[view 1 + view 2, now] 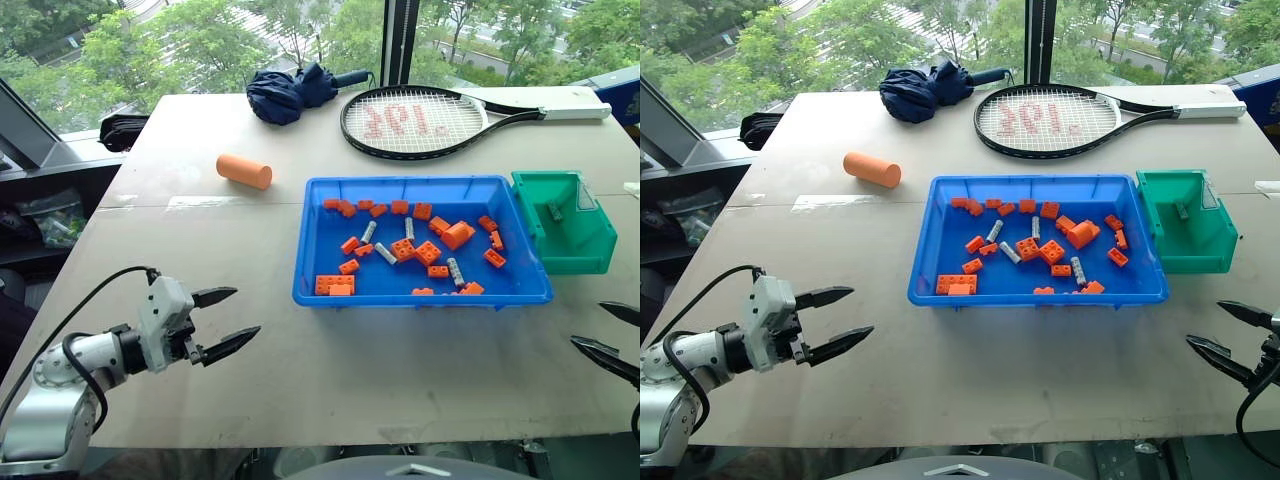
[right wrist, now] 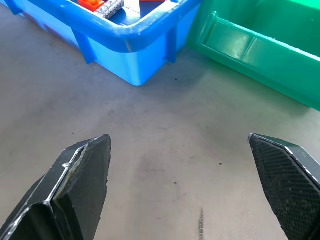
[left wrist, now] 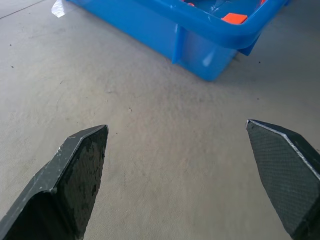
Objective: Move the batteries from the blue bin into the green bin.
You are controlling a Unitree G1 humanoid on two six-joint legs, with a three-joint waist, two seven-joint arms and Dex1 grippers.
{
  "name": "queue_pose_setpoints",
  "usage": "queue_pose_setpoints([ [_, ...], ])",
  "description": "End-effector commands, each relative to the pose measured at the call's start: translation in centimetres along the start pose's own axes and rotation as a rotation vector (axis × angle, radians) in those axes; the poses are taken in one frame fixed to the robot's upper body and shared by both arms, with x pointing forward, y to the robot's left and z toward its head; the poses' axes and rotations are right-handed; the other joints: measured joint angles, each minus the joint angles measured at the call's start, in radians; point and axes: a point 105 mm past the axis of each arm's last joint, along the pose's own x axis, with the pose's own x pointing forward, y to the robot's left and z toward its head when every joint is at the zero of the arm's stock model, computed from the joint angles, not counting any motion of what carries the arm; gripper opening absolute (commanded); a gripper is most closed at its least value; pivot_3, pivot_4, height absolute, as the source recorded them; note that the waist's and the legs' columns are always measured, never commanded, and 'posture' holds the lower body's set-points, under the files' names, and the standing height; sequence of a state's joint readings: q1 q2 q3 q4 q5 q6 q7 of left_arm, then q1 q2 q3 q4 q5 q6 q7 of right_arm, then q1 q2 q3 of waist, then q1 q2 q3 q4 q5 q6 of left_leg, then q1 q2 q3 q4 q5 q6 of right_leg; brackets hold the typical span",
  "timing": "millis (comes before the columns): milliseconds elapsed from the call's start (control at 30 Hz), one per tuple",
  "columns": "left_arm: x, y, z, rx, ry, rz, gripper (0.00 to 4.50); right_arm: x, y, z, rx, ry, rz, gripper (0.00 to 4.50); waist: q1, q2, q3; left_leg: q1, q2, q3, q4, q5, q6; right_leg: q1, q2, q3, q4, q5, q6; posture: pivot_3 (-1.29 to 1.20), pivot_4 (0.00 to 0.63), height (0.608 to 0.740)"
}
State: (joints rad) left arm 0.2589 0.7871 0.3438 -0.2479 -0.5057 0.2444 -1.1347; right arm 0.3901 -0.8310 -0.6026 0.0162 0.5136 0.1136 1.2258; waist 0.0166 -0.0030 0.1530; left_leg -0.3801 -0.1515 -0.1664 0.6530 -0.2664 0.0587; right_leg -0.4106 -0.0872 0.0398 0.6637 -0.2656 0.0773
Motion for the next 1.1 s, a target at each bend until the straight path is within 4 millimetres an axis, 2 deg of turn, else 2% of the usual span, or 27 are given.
queue_pose_setpoints([
  [33, -0.7, 0.0, 1.9, 0.016, -0.033, -0.059, 4.5, -0.6, 0.3, 3.6, -0.057, -0.044, 0.008, 4.41, 0.0, 0.0, 0.0, 0.0, 0.0, 0.0, 0.0, 0.0, 0.0, 0.0, 0.0, 0.0, 0.0, 0.0, 0.0, 0.0, 0.15, 0.74],
  [133, -0.8, -0.3, 3.8, 0.025, -0.059, -0.127, 4.5, 0.0, 1.3, 6.8, -0.062, -0.1, 0.034, 4.41, -0.001, 0.0, 0.0, 0.0, 0.0, 0.0, 0.0, 0.0, 0.0, 0.0, 0.0, 0.0, 0.0, 0.0, 0.0, 0.0, 0.15, 0.74],
  [233, -0.5, -0.3, 6.2, 0.066, -0.081, -0.191, 4.5, 2.0, 2.7, 10.0, -0.084, -0.134, 0.082, 4.41, -0.002, 0.0, 0.0, 0.0, 0.001, 0.0, 0.0, 0.0, 0.0, 0.0, 0.0, 0.0, 0.0, 0.0, 0.0, 0.0, 0.15, 0.74],
  [300, -0.1, -0.3, 7.0, 0.087, -0.081, -0.209, 4.5, 3.1, 3.3, 11.0, -0.108, -0.136, 0.099, 4.41, -0.001, 0.0, 0.0, 0.0, 0.001, 0.0, 0.0, 0.0, 0.0, 0.0, 0.0, 0.0, 0.0, 0.0, 0.0, 0.0, 0.15, 0.74],
  [333, 0.1, -0.4, 7.7, 0.11, -0.085, -0.234, 4.5, 4.3, 3.8, 11.5, -0.101, -0.143, 0.116, 4.41, -0.001, 0.0, 0.0, 0.0, 0.001, 0.0, 0.0, 0.0, 0.0, 0.0, 0.0, -0.001, 0.0, 0.0, 0.0, 0.0, 0.15, 0.74],
  [433, 0.6, -0.5, 10.1, 0.177, -0.094, -0.303, 4.5, 8.0, 4.4, 11.3, -0.107, -0.023, 0.095, 4.41, -0.002, -0.003, 0.001, -0.002, 0.001, -0.001, 0.0, 0.0, 0.0, -0.001, 0.0, -0.002, -0.001, 0.0, 0.0, 0.0, 0.15, 0.74],
  [600, 1.2, -0.8, 12.4, 0.267, -0.084, -0.384, 4.5, 11.5, 3.7, 9.8, -0.035, 0.162, 0.01, 4.41, -0.003, -0.003, 0.002, -0.003, 0.001, -0.001, 0.0, 0.0, 0.0, -0.002, 0.0, -0.002, -0.002, 0.0, 0.0, 0.0, 0.15, 0.74],
  [833, 1.9, -1.2, 14.2, 0.358, -0.093, -0.445, 4.5, 14.6, 4.9, 10.5, 0.001, 0.285, 0.076, 4.41, -0.008, -0.004, 0.002, -0.004, 0.001, -0.002, 0.0, 0.001, 0.0, -0.003, 0.001, -0.003, -0.002, 0.0, 0.0, 0.0, 0.15, 0.74],
  [933, 2.1, -1.1, 14.5, 0.384, -0.093, -0.45, 4.5, 15.7, 5.7, 10.8, -0.004, 0.319, 0.109, 4.41, -0.007, -0.004, 0.002, -0.004, 0.001, -0.002, 0.0, 0.001, -0.001, -0.003, 0.001, -0.003, -0.002, 0.0, 0.0, 0.0, 0.15, 0.74],
  [1100, 2.2, -1.3, 14.6, 0.393, -0.101, -0.454, 4.5, 17.2, 5.8, 10.4, -0.051, 0.37, 0.088, 4.41, -0.007, -0.004, 0.002, -0.004, 0.001, -0.002, 0.0, 0.001, -0.001, -0.004, 0.001, -0.003, -0.002, 0.0, 0.0, 0.0, 0.15, 0.74],
])
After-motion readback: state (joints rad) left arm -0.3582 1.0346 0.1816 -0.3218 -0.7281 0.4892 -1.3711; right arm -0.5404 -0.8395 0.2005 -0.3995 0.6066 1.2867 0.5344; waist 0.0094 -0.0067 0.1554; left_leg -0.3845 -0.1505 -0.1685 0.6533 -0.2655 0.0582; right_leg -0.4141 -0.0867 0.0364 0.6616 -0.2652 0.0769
